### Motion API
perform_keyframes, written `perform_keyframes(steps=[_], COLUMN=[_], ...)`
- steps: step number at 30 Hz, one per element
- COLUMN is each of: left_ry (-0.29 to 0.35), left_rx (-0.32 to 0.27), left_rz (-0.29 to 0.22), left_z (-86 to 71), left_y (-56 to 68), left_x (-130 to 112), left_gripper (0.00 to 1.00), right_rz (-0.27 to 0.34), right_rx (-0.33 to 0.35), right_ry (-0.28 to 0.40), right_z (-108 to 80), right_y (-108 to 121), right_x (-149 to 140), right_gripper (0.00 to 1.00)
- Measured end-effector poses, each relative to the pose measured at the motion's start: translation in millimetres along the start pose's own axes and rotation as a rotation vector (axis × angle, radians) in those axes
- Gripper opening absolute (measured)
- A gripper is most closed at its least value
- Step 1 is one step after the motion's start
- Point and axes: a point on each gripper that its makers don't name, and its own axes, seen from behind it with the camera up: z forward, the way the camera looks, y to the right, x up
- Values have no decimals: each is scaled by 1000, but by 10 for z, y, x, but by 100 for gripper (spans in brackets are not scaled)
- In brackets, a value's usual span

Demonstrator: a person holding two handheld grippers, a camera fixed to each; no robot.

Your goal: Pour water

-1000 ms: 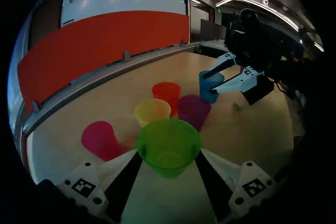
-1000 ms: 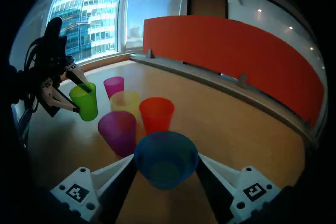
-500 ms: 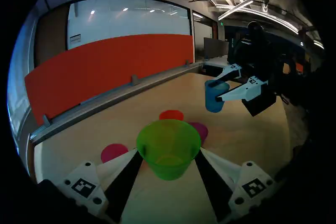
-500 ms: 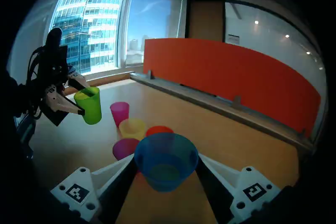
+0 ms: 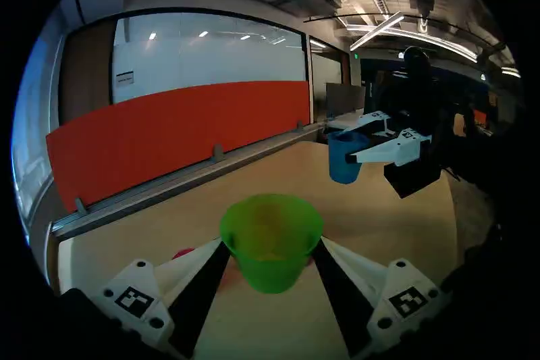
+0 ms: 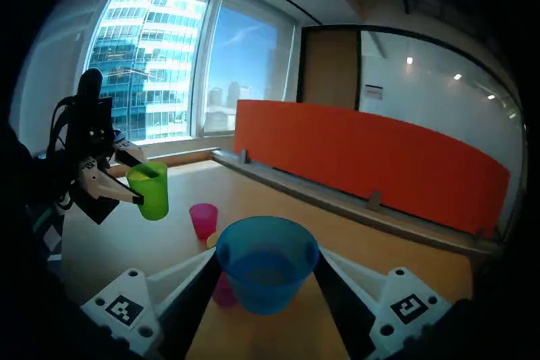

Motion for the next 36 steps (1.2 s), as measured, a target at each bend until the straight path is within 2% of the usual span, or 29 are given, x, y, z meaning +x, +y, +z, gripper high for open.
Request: perform_keyframes(steps=[11,18,27,36], left_ry=[57,69,80,88], left_rx=[-1,-4,-18,-49], left_rz=[-15,1,10,5], left_z=[-113,-144,-146,-114], left_y=[-12,22,112,289], left_x=[225,264,306,296], left_gripper=[84,84,84,85], right_rz=[-18,-32,-85,-178], right_rx=[0,13,34,45], right_ry=[71,90,107,130], right_z=[-45,-45,-26,-3], right_y=[-138,-217,-356,-466], right_x=[329,436,638,912], right_gripper=[92,92,92,92])
